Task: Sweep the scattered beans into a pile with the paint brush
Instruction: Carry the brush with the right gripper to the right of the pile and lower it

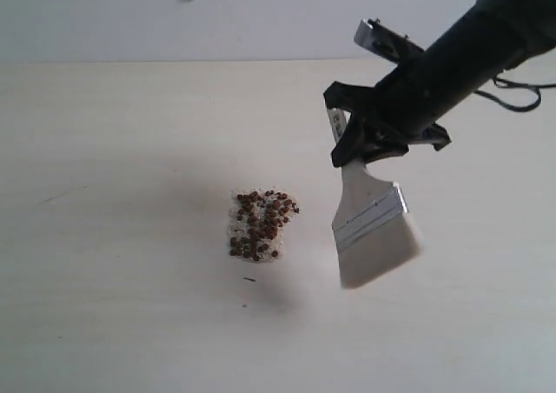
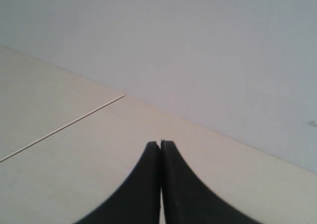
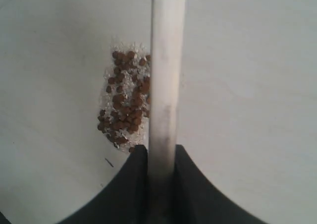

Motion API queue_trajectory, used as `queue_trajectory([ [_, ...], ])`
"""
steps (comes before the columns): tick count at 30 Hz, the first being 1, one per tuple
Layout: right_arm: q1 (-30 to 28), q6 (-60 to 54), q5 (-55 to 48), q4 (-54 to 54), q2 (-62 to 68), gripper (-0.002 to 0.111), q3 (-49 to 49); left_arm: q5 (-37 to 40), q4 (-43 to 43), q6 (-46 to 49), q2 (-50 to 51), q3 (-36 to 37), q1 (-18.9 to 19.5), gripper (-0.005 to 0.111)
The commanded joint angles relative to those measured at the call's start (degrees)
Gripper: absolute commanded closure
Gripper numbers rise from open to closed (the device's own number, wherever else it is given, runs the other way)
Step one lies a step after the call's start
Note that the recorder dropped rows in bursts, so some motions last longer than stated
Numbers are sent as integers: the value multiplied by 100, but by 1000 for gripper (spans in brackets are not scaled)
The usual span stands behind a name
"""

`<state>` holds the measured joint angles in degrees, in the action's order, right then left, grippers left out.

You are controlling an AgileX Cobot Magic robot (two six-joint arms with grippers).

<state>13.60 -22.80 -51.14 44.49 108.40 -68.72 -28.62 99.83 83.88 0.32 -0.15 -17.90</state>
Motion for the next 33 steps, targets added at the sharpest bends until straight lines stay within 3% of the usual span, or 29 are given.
queue_trajectory([
  [1,4,-450,466,607,-39,108,744,-23,11,-17,-32,15,-36,107],
  [8,4,-1622,650,1674,-39,108,1438,-23,11,-17,-32,15,-36,107],
  [13,4,-1844,584,1948,23,108,1515,-23,11,-17,-32,15,-36,107],
  [23,4,-3410,-8,3294,845,108,1515,-23,11,-17,-32,15,-36,107],
  [33,-20,-3589,349,3442,1138,108,1515,-23,11,-17,-32,15,-36,107],
])
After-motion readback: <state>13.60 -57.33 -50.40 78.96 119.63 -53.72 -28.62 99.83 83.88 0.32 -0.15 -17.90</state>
